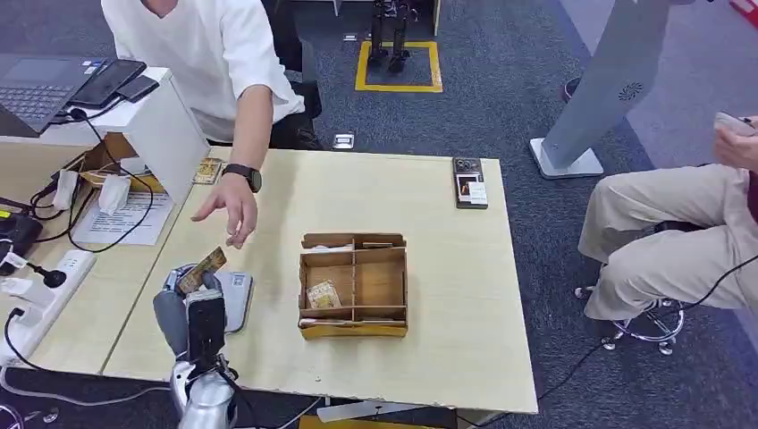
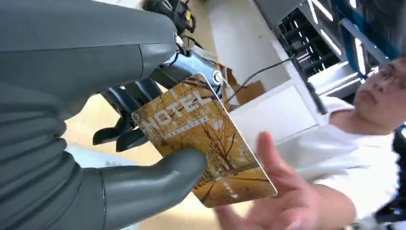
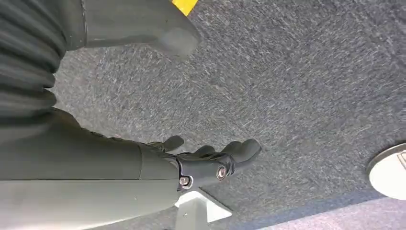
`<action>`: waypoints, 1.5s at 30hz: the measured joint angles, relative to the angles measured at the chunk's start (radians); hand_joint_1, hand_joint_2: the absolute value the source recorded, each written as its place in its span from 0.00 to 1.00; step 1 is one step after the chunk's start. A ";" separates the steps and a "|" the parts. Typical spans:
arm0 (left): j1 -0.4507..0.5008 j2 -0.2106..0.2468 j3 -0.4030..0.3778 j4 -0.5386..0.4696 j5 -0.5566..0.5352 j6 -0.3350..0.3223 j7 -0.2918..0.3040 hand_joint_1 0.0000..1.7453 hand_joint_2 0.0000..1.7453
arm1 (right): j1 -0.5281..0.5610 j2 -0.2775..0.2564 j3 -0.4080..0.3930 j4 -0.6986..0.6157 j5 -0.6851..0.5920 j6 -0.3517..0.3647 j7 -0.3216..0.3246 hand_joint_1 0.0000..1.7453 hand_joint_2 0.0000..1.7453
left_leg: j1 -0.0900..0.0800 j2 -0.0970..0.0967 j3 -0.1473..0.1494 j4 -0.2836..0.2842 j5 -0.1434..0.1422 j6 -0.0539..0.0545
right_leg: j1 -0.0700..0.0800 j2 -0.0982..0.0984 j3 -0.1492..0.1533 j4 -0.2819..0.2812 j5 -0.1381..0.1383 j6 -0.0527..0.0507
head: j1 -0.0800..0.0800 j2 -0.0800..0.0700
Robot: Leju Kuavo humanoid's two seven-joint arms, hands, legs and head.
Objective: Pass the card to the sensor for recognition and then transmit it.
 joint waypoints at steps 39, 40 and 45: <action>-0.163 0.004 -0.120 0.031 0.103 0.019 0.066 0.00 1.00 | -0.001 -0.003 0.000 0.018 0.030 0.000 -0.015 0.00 1.00 | 0.000 0.000 -0.001 0.000 0.000 0.000 | 0.000 0.001 -0.001 0.000 0.000 0.000 | 0.000 0.000; -0.163 0.004 -0.121 0.032 0.106 0.019 0.066 0.00 1.00 | -0.001 -0.003 0.000 0.018 0.030 0.000 -0.014 0.00 1.00 | 0.000 0.000 -0.001 0.000 0.000 0.000 | 0.000 0.001 -0.001 0.000 0.000 0.000 | 0.000 0.000; -0.161 0.005 -0.123 0.037 0.124 0.019 0.060 0.00 1.00 | -0.001 -0.003 0.000 0.018 0.022 0.000 -0.012 0.00 1.00 | 0.000 0.000 -0.001 0.000 0.000 0.000 | 0.000 0.001 -0.001 0.000 0.000 0.000 | 0.000 0.000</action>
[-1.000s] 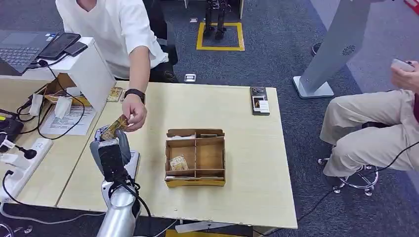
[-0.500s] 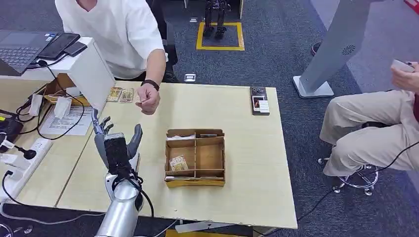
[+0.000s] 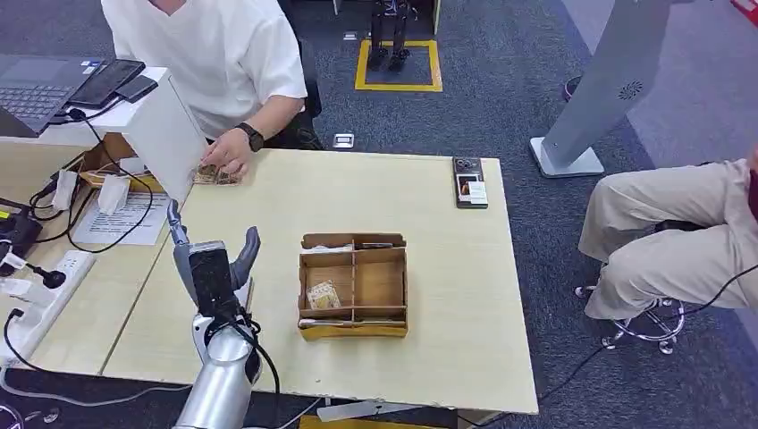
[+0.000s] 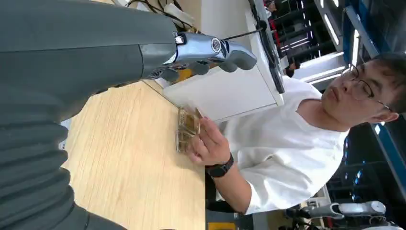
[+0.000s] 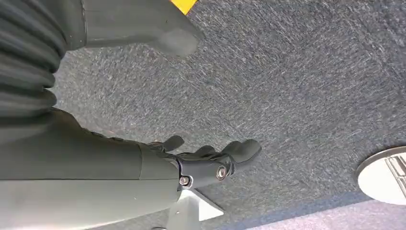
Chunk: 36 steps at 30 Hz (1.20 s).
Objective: Pass the card to the sensor for recognition and then transmit it.
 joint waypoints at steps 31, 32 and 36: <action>0.335 0.103 -0.362 -0.490 0.042 -0.284 -0.216 0.00 1.00 | 0.014 0.010 0.000 -0.055 -0.078 0.000 -0.014 0.00 1.00 | 0.000 0.000 -0.002 0.000 -0.001 0.001 | 0.000 0.000 -0.002 0.000 0.000 0.000 | 0.000 0.000; 0.331 0.118 -0.380 -0.490 0.038 -0.317 -0.216 0.00 1.00 | 0.013 0.008 0.000 -0.049 -0.077 0.000 -0.019 0.00 1.00 | 0.000 0.000 -0.002 0.000 -0.001 0.001 | 0.000 0.000 -0.002 0.000 0.000 0.000 | 0.000 0.000; 0.318 0.145 -0.433 -0.490 -0.002 -0.352 -0.216 0.00 1.00 | 0.011 0.000 0.000 -0.032 -0.076 0.000 -0.031 0.00 1.00 | 0.000 0.000 -0.002 0.000 -0.001 0.001 | 0.000 0.000 -0.002 0.000 0.000 0.000 | 0.000 0.000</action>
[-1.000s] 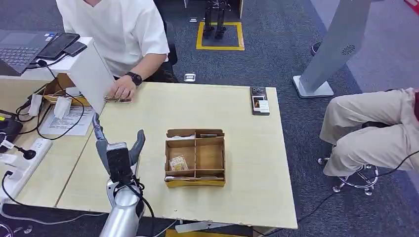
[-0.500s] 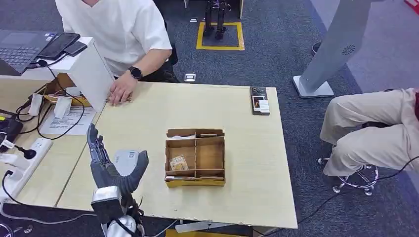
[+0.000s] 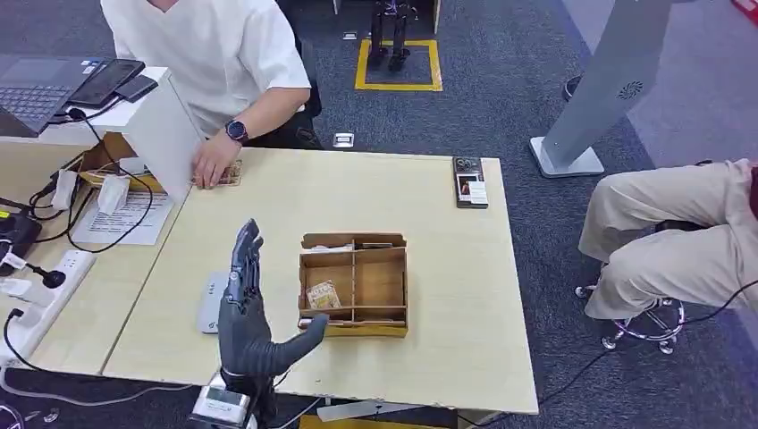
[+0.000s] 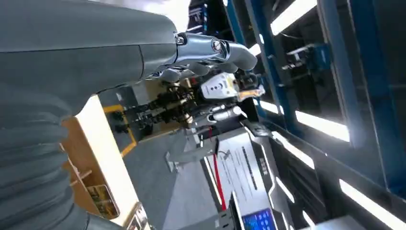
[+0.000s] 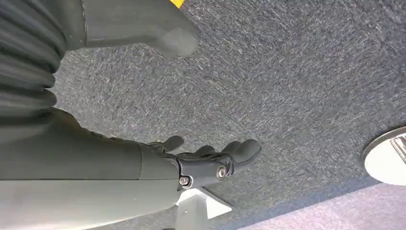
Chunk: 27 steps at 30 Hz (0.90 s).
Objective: Pass the card to the sensor for recognition and then transmit it.
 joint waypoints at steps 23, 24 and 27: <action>-0.081 0.077 -0.126 0.062 -0.339 -0.033 0.036 0.00 1.00 | -0.005 -0.036 0.000 0.063 0.016 0.000 -0.024 0.00 1.00 | 0.000 0.000 0.000 0.000 0.000 0.000 | 0.000 0.000 0.000 0.000 0.000 0.000 | 0.000 0.000; -0.083 0.079 -0.128 0.069 -0.405 -0.017 0.064 0.00 1.00 | -0.005 -0.036 0.000 0.063 0.018 0.000 -0.022 0.00 1.00 | 0.000 0.000 0.000 0.000 0.000 0.000 | 0.000 0.000 0.000 0.000 0.000 0.000 | 0.000 0.000; -0.095 0.082 -0.136 0.094 -0.522 0.012 0.119 0.00 1.00 | -0.005 -0.036 0.000 0.064 0.021 0.000 -0.019 0.00 1.00 | 0.000 0.000 0.000 0.000 0.000 0.000 | 0.000 0.000 0.000 0.000 0.000 0.000 | 0.000 0.000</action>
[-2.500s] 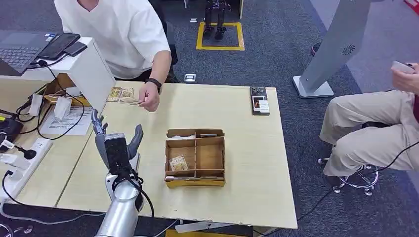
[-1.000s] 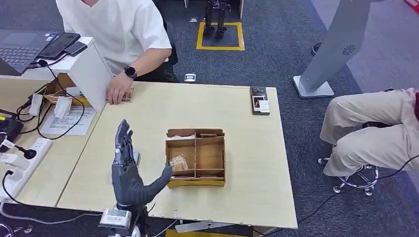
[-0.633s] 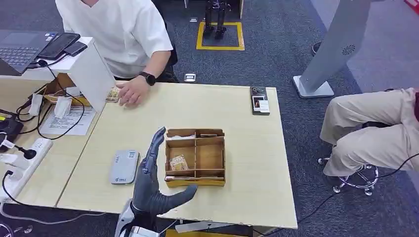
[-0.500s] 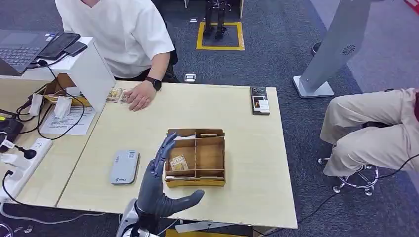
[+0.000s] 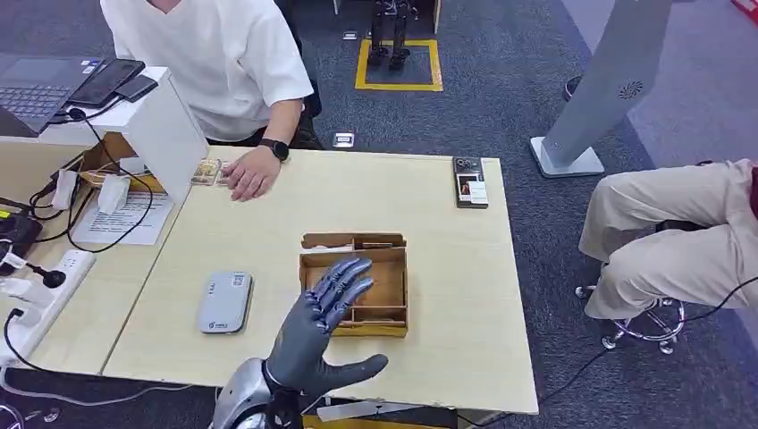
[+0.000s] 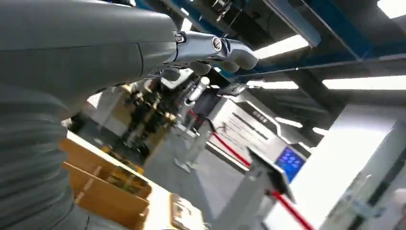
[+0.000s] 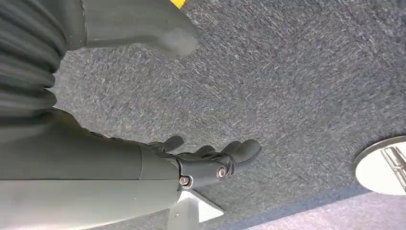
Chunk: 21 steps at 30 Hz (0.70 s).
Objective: Pass the card to the sensor for recognition and then transmit it.
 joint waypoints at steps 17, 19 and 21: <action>-0.069 0.008 -0.044 0.123 -0.484 0.084 0.329 0.00 1.00 | 0.001 0.000 0.000 0.000 0.013 0.000 0.029 0.00 1.00 | 0.000 0.000 0.000 0.000 0.000 0.000 | 0.000 0.000 0.000 0.000 0.000 0.000 | 0.000 0.000; -0.078 0.008 -0.052 0.139 -0.504 0.087 0.349 0.00 1.00 | 0.002 0.000 0.000 -0.001 0.015 0.000 0.032 0.00 1.00 | 0.000 0.000 0.000 0.000 0.000 0.000 | 0.000 0.000 0.000 0.000 0.000 0.000 | 0.000 0.000; -0.085 0.008 -0.058 0.150 -0.511 0.091 0.356 0.00 1.00 | 0.002 0.000 0.000 -0.002 0.015 0.000 0.034 0.00 1.00 | 0.000 0.000 0.000 0.000 0.000 0.000 | 0.000 0.000 0.000 0.000 0.000 0.000 | 0.000 0.000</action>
